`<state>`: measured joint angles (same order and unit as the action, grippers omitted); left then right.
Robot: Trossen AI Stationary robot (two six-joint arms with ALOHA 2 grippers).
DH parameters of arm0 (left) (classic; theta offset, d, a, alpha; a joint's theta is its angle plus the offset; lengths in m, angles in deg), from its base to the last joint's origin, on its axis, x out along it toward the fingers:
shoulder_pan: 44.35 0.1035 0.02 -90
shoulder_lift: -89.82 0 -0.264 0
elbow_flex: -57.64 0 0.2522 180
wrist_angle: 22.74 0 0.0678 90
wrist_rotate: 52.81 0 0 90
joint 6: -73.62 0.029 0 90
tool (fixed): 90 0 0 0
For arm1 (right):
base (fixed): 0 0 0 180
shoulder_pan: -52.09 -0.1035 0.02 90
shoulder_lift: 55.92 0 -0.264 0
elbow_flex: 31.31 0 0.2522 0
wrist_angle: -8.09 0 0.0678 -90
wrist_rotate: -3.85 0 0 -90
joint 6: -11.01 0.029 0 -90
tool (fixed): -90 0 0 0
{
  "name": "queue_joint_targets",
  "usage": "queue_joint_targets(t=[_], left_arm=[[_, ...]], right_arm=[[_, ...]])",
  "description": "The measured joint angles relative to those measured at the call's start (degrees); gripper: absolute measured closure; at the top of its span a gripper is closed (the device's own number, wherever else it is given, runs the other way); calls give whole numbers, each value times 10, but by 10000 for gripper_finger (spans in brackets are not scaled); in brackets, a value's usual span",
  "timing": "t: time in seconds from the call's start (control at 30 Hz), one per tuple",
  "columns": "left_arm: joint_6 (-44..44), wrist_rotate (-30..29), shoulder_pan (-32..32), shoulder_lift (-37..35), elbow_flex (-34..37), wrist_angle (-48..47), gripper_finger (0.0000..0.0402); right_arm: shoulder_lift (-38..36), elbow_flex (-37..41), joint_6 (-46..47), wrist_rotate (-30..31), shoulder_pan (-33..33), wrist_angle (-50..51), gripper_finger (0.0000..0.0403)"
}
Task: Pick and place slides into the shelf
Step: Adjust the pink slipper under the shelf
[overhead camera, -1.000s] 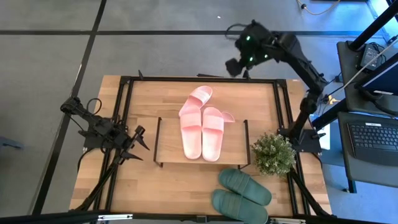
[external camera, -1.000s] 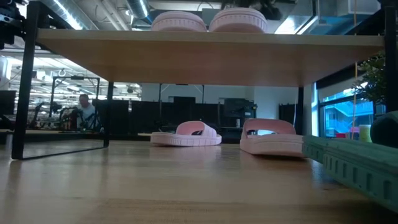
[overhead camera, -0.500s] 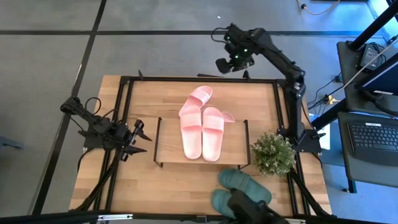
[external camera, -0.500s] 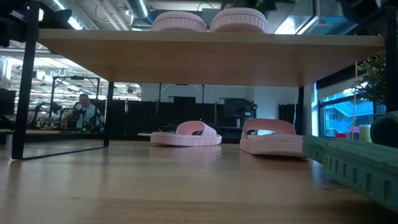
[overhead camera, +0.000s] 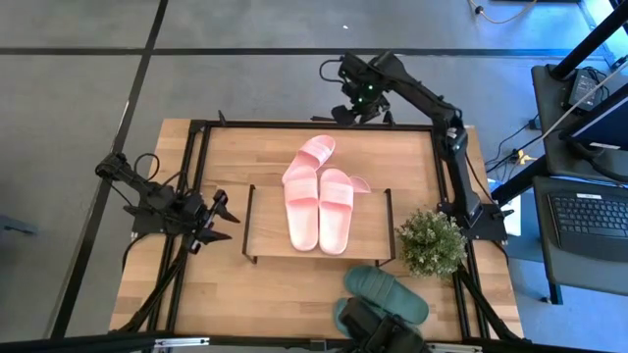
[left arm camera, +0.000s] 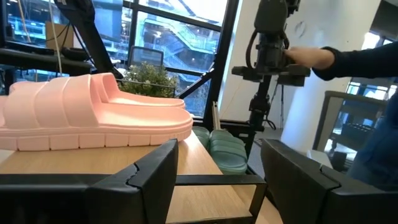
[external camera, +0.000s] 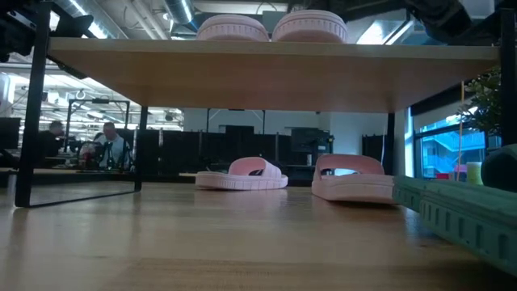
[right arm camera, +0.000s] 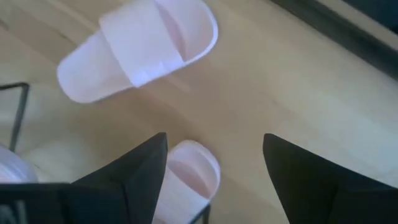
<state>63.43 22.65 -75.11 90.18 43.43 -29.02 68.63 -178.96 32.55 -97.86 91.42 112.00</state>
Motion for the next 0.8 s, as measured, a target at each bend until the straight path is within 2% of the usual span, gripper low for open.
queue_joint_targets(t=[0.07, 0.13, 0.23, 0.43, 0.57, 0.67, 0.8], left_arm=[[-1, 0, 0, 0, 0, 0, 180], [-3, 0, 0, 0, 0, 0, 180], [-3, 0, 0, 0, 0, 0, 180], [-2, 0, 0, 0, 0, -1, 180], [-2, 0, 0, 0, 0, -4, 180], [-2, 0, 0, 0, 0, -4, 180], [-2, 0, 0, 0, 0, -4, 180]], right_arm=[[-1, 0, 51, -7, -2, -2, 137], [-3, 0, 97, -42, -1, -2, 137], [1, 0, 99, -98, 1, -2, 137], [18, 0, 155, -127, 6, -2, 137], [43, 1, 148, -148, 7, -2, 137], [49, 26, 157, -161, 6, -2, 137], [52, 100, 159, -191, 5, -1, 137]])
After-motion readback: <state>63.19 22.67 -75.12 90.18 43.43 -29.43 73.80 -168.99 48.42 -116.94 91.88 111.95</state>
